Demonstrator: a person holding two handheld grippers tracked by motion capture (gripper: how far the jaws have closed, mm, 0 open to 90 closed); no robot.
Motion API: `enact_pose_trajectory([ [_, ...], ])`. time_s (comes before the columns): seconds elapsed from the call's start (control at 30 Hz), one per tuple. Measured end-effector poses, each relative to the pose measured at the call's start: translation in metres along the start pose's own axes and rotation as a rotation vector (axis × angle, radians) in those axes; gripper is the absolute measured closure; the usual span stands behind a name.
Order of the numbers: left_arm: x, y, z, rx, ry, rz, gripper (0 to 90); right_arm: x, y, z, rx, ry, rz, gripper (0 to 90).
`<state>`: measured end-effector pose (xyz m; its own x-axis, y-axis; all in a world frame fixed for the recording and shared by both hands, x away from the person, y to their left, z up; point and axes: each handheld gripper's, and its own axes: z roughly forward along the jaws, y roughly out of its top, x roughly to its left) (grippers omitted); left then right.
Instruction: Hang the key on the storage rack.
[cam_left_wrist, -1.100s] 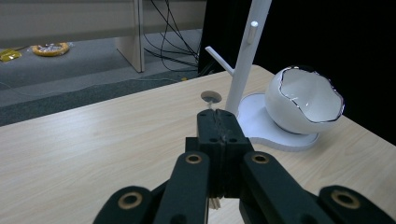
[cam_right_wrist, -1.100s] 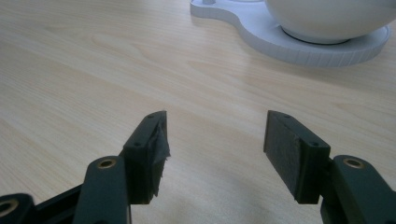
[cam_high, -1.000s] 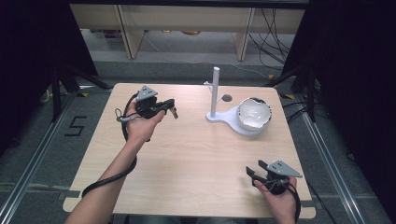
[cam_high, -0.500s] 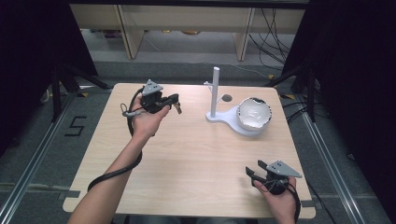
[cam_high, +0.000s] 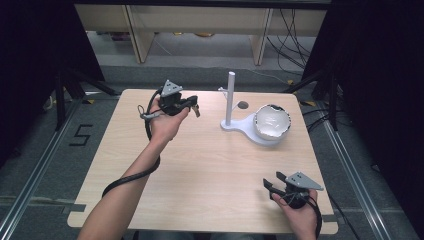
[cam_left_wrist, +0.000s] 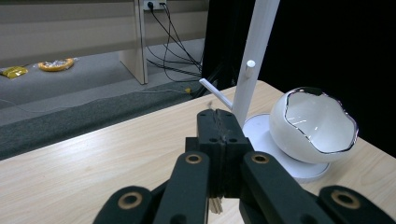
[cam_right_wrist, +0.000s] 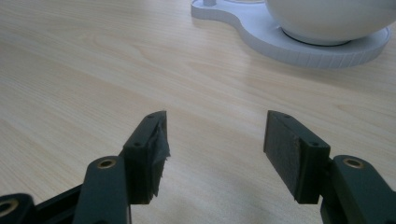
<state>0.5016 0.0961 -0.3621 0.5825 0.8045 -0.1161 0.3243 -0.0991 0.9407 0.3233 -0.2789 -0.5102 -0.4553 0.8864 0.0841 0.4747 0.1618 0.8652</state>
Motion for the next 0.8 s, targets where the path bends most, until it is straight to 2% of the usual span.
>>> enact_pose_trajectory([
  [0.03, -0.001, 0.0, 0.001, -0.001, 0.0, 0.0, 89.6, -0.001, 0.0, 0.0, -0.006, 0.002, -0.009, 40.8],
  [0.07, -0.001, 0.001, 0.003, -0.001, 0.0, 0.0, 89.6, 0.001, 0.0, -0.001, 0.008, 0.001, 0.025, 40.8],
  [0.13, -0.002, 0.002, 0.005, -0.003, 0.001, 0.004, 89.6, -0.003, 0.0, 0.001, -0.008, 0.004, -0.02, 40.8],
  [0.4, -0.005, 0.007, 0.015, -0.006, 0.009, 0.005, 89.6, -0.002, 0.0, 0.0, -0.002, -0.001, -0.003, 40.9],
  [0.53, -0.008, 0.011, 0.02, -0.005, 0.013, 0.008, 89.6, -0.003, 0.0, 0.001, -0.007, -0.003, -0.016, 40.8],
  [0.6, -0.009, 0.012, 0.023, -0.006, 0.012, 0.009, 89.6, -0.002, 0.0, 0.0, -0.003, -0.006, -0.004, 40.8],
  [0.67, -0.01, 0.014, 0.026, -0.004, 0.013, 0.013, 89.6, -0.004, 0.0, 0.0, -0.007, -0.004, -0.021, 40.8],
  [0.8, -0.012, 0.016, 0.031, -0.009, 0.016, 0.01, 89.6, -0.004, 0.0, 0.001, -0.016, 0.005, -0.014, 40.7],
])
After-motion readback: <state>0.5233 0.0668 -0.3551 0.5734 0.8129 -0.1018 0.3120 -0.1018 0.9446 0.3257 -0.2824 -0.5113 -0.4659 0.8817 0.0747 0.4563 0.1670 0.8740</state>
